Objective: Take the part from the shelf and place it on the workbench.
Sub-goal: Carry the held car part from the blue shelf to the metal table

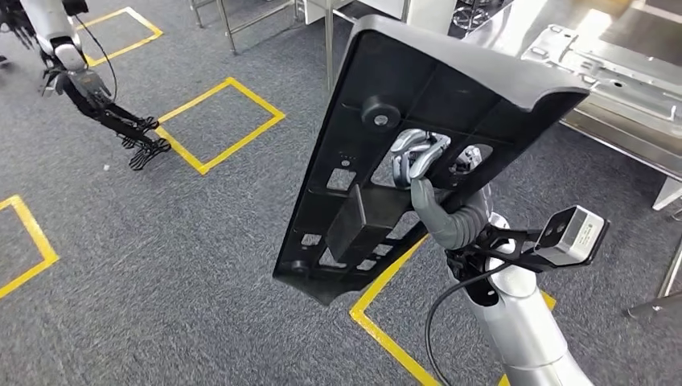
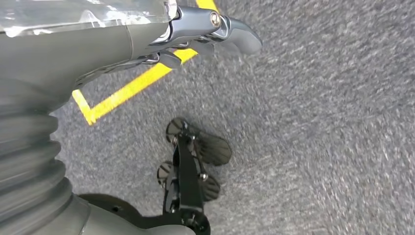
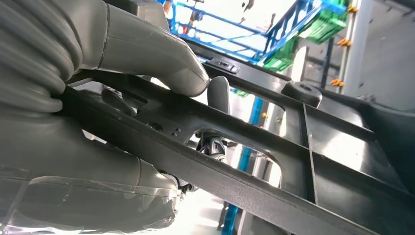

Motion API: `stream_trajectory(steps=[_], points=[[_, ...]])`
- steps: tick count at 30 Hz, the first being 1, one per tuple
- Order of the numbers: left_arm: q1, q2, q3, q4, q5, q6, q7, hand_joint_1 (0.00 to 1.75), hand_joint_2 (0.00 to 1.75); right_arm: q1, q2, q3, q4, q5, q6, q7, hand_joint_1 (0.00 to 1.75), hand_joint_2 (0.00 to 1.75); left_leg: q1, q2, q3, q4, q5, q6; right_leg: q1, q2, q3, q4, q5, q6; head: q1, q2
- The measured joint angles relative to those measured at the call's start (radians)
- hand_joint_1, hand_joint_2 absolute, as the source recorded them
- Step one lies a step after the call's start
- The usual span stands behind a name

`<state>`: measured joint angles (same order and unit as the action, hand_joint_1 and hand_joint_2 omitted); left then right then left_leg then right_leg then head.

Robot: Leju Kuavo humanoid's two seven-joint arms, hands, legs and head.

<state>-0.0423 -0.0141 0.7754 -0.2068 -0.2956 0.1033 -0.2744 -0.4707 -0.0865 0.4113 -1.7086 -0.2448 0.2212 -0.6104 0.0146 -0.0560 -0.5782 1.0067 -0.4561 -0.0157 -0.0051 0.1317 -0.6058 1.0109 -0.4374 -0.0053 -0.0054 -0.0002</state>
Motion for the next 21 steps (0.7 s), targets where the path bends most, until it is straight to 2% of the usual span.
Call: stream_trajectory(steps=[1,2,3,5,6,7,8,9,10,11,12,13,14,16,17,18,20,21], points=[[-0.002,-0.001,0.000,0.000,0.000,0.001,0.000,0.00,1.75,-0.001,0.000,0.001,0.001,-0.001,0.001,0.001,1.75,1.75,0.001,0.011,0.003,-0.005,0.003,0.005,-0.002,0.002,-0.001,0.001,0.000,0.006,0.000,0.000],[-0.004,-0.002,0.000,0.000,0.001,0.001,0.000,0.00,1.75,-0.003,-0.001,0.001,0.001,-0.002,0.003,0.001,1.75,1.75,0.002,0.021,0.007,-0.013,0.006,0.010,0.000,-0.013,-0.005,0.009,-0.007,0.011,0.002,0.000],[-0.004,-0.003,0.001,0.000,0.001,0.002,0.000,0.00,1.75,-0.008,-0.001,0.002,0.002,-0.004,0.003,0.002,1.75,1.75,0.004,0.033,0.011,-0.021,0.010,0.016,0.002,-0.038,-0.018,0.035,-0.024,0.015,0.005,0.000],[-0.002,-0.004,0.003,0.000,0.001,0.001,0.000,0.00,1.75,-0.016,-0.001,0.003,0.005,-0.009,0.004,0.004,1.75,1.75,0.004,0.057,0.016,-0.028,0.011,0.023,0.002,-0.097,-0.076,0.151,-0.082,0.022,0.010,0.000],[-0.001,-0.004,0.004,0.000,0.001,0.000,0.000,0.00,1.75,-0.017,-0.001,0.004,0.007,-0.011,0.004,0.005,1.75,1.75,0.003,0.071,0.017,-0.028,0.010,0.025,-0.002,-0.110,-0.112,0.220,-0.109,0.026,0.011,0.000],[0.000,-0.004,0.005,0.000,0.001,0.000,0.000,0.00,1.75,-0.017,-0.001,0.004,0.010,-0.012,0.004,0.005,1.75,1.75,0.003,0.083,0.017,-0.028,0.008,0.025,-0.006,-0.117,-0.139,0.269,-0.120,0.030,0.011,0.000],[0.000,-0.004,0.005,0.000,0.001,0.000,-0.001,0.00,1.75,-0.016,-0.002,0.004,0.012,-0.013,0.004,0.006,1.75,1.75,0.004,0.095,0.018,-0.027,0.007,0.024,-0.011,-0.121,-0.148,0.283,-0.114,0.034,0.011,0.000],[0.000,-0.005,0.006,0.000,0.001,-0.001,-0.001,0.00,1.75,-0.016,-0.003,0.005,0.016,-0.014,0.004,0.006,1.75,1.75,0.004,0.107,0.020,-0.027,0.004,0.022,-0.015,-0.128,-0.135,0.254,-0.089,0.038,0.011,0.000],[0.000,-0.005,0.006,0.000,0.000,0.000,-0.002,0.00,1.75,-0.017,-0.004,0.005,0.019,-0.016,0.004,0.006,1.75,1.75,0.005,0.117,0.023,-0.025,0.001,0.018,-0.018,-0.140,-0.104,0.190,-0.054,0.040,0.012,0.000],[0.000,-0.005,0.007,0.000,-0.001,0.000,-0.002,0.00,1.75,-0.019,-0.005,0.005,0.021,-0.017,0.004,0.006,1.75,1.75,0.005,0.127,0.026,-0.022,-0.003,0.013,-0.018,-0.164,-0.065,0.114,-0.024,0.040,0.012,0.000],[0.000,-0.005,0.008,0.000,-0.002,0.001,-0.003,0.00,1.75,-0.021,-0.005,0.005,0.023,-0.018,0.004,0.005,1.75,1.75,0.003,0.136,0.028,-0.018,-0.009,0.006,-0.015,-0.183,-0.034,0.051,-0.002,0.037,0.011,0.000],[0.000,-0.005,0.010,0.000,-0.002,0.002,-0.003,0.00,1.75,-0.024,-0.005,0.005,0.025,-0.019,0.004,0.005,1.75,1.75,0.000,0.144,0.031,-0.015,-0.014,0.000,-0.012,-0.196,-0.015,0.013,0.007,0.032,0.010,0.000],[0.000,-0.005,0.013,0.000,-0.003,0.002,-0.004,0.00,1.75,-0.025,-0.005,0.005,0.026,-0.020,0.003,0.004,1.75,1.75,-0.002,0.153,0.033,-0.014,-0.018,-0.007,-0.008,-0.199,-0.010,0.000,0.007,0.025,0.009,0.000],[-0.002,-0.005,0.016,0.000,-0.005,0.002,-0.004,0.00,1.75,-0.026,-0.006,0.006,0.029,-0.022,0.003,0.002,1.75,1.75,-0.001,0.170,0.039,-0.014,-0.024,-0.020,-0.005,-0.174,-0.011,0.001,0.006,0.011,0.006,0.000],[-0.003,-0.005,0.018,0.000,-0.006,0.002,-0.004,0.00,1.75,-0.027,-0.006,0.006,0.031,-0.022,0.002,0.002,1.75,1.75,0.001,0.160,0.039,-0.008,-0.031,-0.025,-0.007,-0.162,-0.010,-0.002,0.008,0.006,0.006,0.000],[-0.004,-0.006,0.019,0.000,-0.007,0.002,-0.005,0.00,1.75,-0.028,-0.006,0.006,0.032,-0.022,0.001,0.002,1.75,1.75,0.004,0.140,0.032,0.015,-0.048,-0.030,-0.009,-0.151,-0.008,-0.004,0.010,0.000,0.004,0.000],[-0.003,-0.006,0.021,0.000,-0.010,0.001,-0.005,0.00,1.75,-0.030,-0.005,0.006,0.034,-0.022,-0.002,0.000,1.75,1.75,0.007,0.087,-0.016,0.122,-0.108,-0.033,-0.011,-0.131,-0.006,-0.007,0.012,-0.009,0.001,0.000],[-0.001,-0.006,0.022,0.000,-0.012,0.000,-0.006,0.00,1.75,-0.029,-0.005,0.007,0.036,-0.022,-0.003,0.000,1.75,1.75,0.007,0.074,-0.051,0.194,-0.139,-0.033,-0.009,-0.119,-0.006,-0.007,0.012,-0.012,0.000,0.000]])
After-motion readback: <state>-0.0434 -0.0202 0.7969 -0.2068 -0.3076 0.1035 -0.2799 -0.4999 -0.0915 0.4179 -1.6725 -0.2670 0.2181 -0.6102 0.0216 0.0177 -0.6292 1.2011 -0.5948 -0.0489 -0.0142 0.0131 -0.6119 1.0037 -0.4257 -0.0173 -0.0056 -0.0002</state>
